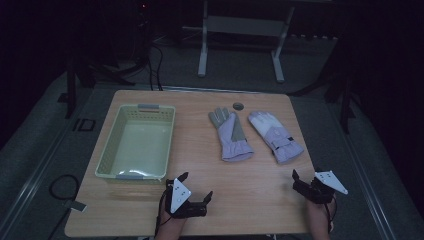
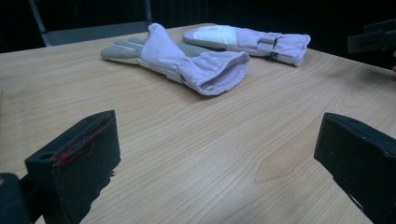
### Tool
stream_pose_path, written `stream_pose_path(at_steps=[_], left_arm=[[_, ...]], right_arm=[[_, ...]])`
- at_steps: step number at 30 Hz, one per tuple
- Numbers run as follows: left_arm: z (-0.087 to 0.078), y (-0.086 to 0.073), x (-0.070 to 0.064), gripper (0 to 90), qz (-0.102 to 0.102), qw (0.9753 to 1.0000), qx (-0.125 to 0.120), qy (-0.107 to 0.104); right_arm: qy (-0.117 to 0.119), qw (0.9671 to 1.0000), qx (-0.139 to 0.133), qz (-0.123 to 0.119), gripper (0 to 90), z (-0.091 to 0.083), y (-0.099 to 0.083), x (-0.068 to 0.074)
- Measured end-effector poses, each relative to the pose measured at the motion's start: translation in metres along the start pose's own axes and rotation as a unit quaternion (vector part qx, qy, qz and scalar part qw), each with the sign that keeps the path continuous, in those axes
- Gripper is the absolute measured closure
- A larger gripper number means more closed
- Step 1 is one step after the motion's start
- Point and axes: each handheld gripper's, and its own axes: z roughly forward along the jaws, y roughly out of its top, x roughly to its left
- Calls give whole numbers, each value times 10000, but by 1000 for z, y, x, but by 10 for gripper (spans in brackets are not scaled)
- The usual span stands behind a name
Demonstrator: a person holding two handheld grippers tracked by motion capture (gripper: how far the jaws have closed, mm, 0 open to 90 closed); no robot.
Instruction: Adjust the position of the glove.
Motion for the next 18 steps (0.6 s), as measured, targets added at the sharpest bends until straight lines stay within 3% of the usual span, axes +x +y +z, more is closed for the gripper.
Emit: stream_pose_path(at_steps=[8,13,15,18], left_arm=[[0,0,0,4,34,10000,-8,-13],[0,0,0,4,20,10000,-1,-25],[0,0,0,4,26,10000,4,-22],[0,0,0,4,19,10000,10,-25]], right_arm=[[-60,9999,54,-151,140,1,0,3],[-42,9997,143,-175,140,2,1,3],[-172,9996,167,-164,139,1,0,3],[-102,9994,301,-111,139,2,0,3]])
